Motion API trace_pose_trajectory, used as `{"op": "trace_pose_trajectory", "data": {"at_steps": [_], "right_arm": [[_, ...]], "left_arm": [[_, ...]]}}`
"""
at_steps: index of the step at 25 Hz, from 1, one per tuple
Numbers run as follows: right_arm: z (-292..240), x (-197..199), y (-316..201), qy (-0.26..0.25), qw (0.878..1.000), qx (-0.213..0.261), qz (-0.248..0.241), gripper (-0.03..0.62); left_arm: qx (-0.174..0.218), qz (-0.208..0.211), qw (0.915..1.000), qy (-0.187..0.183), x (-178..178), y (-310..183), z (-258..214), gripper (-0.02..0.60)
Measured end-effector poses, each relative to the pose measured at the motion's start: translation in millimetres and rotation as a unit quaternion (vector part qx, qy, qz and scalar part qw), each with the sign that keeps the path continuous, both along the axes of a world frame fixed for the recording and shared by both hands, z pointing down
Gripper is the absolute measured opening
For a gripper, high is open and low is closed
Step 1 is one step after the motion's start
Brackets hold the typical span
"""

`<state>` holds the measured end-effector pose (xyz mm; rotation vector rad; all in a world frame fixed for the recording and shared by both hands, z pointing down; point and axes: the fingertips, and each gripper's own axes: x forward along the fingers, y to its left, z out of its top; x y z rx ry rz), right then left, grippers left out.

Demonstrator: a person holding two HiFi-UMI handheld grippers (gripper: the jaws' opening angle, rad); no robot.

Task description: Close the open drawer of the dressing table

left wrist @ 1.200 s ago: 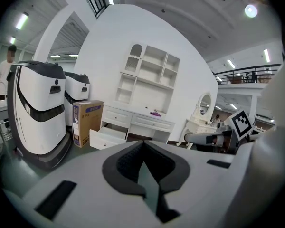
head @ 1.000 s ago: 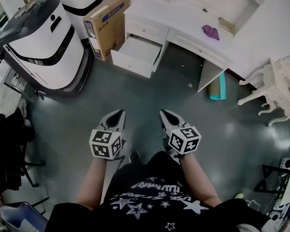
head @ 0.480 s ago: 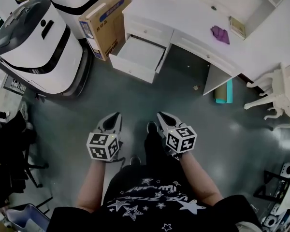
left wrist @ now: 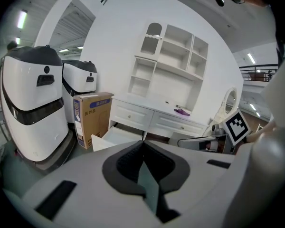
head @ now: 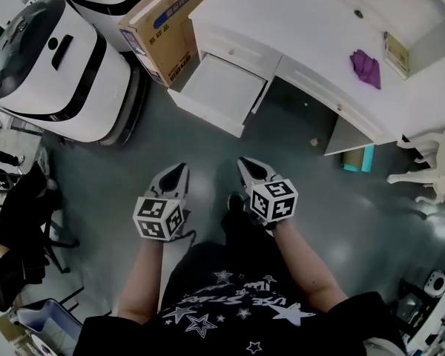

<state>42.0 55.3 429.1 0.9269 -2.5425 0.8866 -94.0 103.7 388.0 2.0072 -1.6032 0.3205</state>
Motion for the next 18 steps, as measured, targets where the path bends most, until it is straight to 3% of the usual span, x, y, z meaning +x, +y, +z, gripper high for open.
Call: {"op": "trace_pose_trajectory", "data": {"at_steps": [7, 11, 18], "right_arm": [[23, -2, -44, 0.031, 0.999, 0.003, -0.017, 0.002], [48, -4, -52, 0.038, 0.999, -0.022, -0.011, 0.002], [88, -12, -66, 0.063, 0.997, -0.049, 0.015, 0.002]], "left_arm": [[-0.017, -0.018, 0.9996, -0.012, -12, -50, 25, 0.009], [-0.031, -0.032, 0.9986, 0.03, -23, -79, 54, 0.009], [-0.072, 0.022, 0.9966, 0.033, -38, -132, 128, 0.009]]}}
